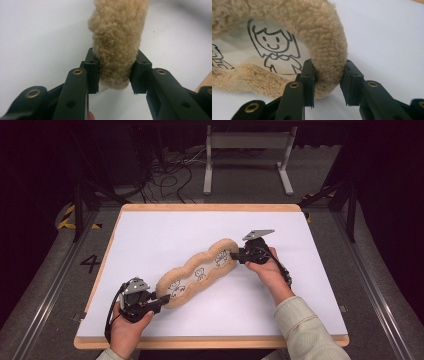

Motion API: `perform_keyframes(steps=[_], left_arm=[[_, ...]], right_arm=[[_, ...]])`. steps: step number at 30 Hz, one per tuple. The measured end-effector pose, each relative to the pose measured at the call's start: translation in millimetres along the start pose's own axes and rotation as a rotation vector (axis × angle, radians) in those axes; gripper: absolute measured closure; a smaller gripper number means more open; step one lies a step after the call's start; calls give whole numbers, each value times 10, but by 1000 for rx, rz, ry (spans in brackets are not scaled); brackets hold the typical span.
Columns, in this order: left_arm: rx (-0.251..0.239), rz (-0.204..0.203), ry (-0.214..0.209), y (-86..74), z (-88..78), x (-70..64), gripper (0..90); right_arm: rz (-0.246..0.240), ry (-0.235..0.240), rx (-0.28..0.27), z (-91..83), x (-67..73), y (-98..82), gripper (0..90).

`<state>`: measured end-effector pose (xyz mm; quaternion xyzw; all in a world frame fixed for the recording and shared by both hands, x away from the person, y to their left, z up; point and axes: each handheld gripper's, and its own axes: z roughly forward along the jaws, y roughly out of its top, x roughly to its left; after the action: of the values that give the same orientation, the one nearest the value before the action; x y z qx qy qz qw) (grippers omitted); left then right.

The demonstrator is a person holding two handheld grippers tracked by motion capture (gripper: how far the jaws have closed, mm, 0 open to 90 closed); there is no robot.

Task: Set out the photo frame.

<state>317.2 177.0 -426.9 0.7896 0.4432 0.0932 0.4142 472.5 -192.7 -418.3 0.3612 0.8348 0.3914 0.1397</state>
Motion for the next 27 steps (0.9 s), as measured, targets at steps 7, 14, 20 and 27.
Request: perform_keyframes(steps=[7,14,20,27], left_arm=[[-12,14,23,82,33,14,659],[-70,95,65,254,57,31,659],[-91,103,66,369,119,96,650],[-104,146,44,566,213,161,610]], right_arm=[[-18,-43,-24,-259,61,-15,675],[7,-111,-73,-590,182,-217,666],[20,-131,-90,-757,240,-293,663],[41,-165,-97,-903,288,-400,665]])
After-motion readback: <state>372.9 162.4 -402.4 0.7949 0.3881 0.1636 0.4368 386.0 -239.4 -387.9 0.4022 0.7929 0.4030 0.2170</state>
